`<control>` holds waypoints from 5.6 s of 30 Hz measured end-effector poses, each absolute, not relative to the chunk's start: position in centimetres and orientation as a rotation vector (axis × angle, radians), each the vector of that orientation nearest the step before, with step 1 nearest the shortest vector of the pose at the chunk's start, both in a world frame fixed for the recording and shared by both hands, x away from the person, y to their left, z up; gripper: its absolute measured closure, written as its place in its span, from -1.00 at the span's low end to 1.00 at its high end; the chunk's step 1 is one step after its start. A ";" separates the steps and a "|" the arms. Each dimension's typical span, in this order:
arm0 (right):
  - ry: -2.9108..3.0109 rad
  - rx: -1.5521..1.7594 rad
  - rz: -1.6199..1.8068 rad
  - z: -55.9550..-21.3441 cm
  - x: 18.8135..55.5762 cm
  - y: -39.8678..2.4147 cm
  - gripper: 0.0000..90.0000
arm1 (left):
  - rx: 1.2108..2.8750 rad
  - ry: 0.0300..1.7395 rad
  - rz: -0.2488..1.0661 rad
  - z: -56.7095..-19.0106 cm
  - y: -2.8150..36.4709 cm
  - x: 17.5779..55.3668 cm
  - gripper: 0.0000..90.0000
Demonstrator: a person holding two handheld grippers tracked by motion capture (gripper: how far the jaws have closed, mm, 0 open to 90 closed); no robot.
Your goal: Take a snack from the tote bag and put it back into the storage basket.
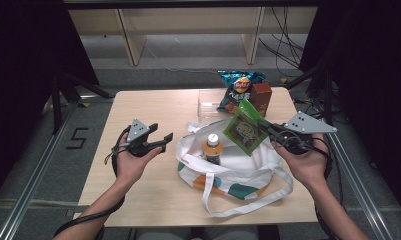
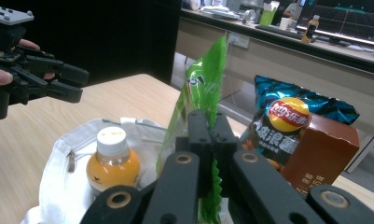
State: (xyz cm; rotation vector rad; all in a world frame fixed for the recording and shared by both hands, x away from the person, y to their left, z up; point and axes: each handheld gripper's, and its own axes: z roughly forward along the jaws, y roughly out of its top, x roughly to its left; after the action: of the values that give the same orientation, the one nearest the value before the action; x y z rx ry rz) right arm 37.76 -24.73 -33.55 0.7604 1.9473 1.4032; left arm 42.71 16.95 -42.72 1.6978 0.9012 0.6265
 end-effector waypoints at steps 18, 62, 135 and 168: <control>1.906 0.770 1.431 -33.0 37.7 -24.8 1.00 | 1.702 0.896 0.627 -42.8 16.8 42.7 -0.31; 1.814 0.775 1.474 -31.0 39.8 -24.4 1.00 | 1.708 0.888 0.621 -42.9 16.6 42.7 -0.31; 1.776 0.799 1.463 -30.2 44.8 -22.9 1.00 | 1.708 0.888 0.614 -42.9 16.5 42.8 -0.31; 1.749 0.845 1.446 -30.5 46.7 -23.3 1.00 | 1.710 0.886 0.615 -42.9 16.5 42.8 -0.32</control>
State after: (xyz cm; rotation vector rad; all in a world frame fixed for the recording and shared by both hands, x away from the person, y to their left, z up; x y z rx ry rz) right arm 46.75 -23.26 -30.48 0.8449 1.7489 1.4456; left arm 42.84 16.49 -42.89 1.7095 0.8862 0.6146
